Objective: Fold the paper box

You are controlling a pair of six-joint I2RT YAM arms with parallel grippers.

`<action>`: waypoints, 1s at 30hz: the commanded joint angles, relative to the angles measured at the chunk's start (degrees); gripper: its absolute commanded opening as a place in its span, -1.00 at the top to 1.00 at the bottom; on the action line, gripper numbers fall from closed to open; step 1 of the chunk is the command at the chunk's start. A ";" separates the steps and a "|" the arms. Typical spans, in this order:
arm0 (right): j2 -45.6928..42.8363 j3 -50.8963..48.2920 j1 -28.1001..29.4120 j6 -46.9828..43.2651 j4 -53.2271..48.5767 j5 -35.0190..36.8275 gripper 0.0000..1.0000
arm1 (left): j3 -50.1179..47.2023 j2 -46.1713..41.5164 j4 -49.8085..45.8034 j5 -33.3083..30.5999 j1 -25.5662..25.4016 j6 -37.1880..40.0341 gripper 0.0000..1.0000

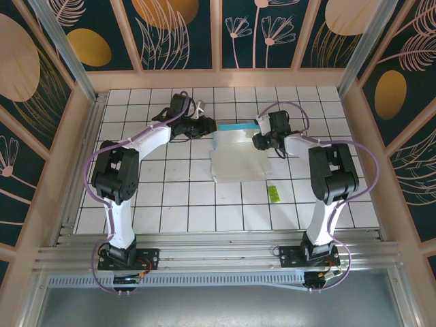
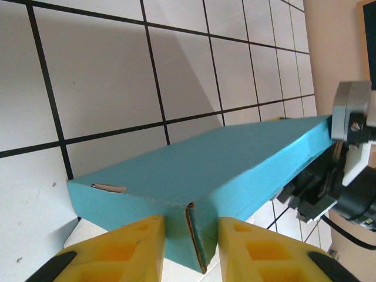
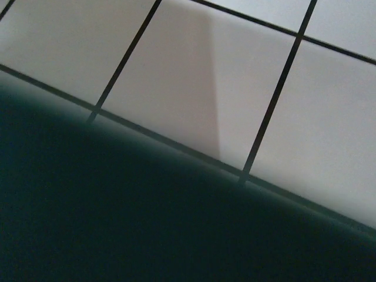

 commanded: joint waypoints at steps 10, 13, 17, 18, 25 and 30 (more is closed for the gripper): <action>-10.57 -8.60 -3.66 0.85 5.30 -8.74 0.16 | -0.03 0.40 -0.93 0.38 -0.83 -0.65 0.42; -12.83 -10.43 -4.22 0.91 5.55 -9.29 0.08 | -0.08 0.44 -0.83 0.32 -0.82 -0.67 0.42; -17.15 -14.26 -5.24 2.99 7.79 -9.94 -0.08 | -0.20 0.36 -0.67 0.42 -0.82 -0.74 0.42; -18.29 -15.23 -5.70 4.17 8.54 -10.35 -0.14 | -0.20 0.46 -0.65 0.45 -0.82 -0.73 0.42; -22.97 -24.37 -9.97 21.20 20.60 -14.87 -0.02 | -0.36 0.44 -0.22 0.90 -0.82 -1.05 0.42; -19.50 -22.71 -8.86 21.32 21.31 -13.62 0.13 | -0.47 0.37 -0.48 0.98 -0.90 -0.97 0.42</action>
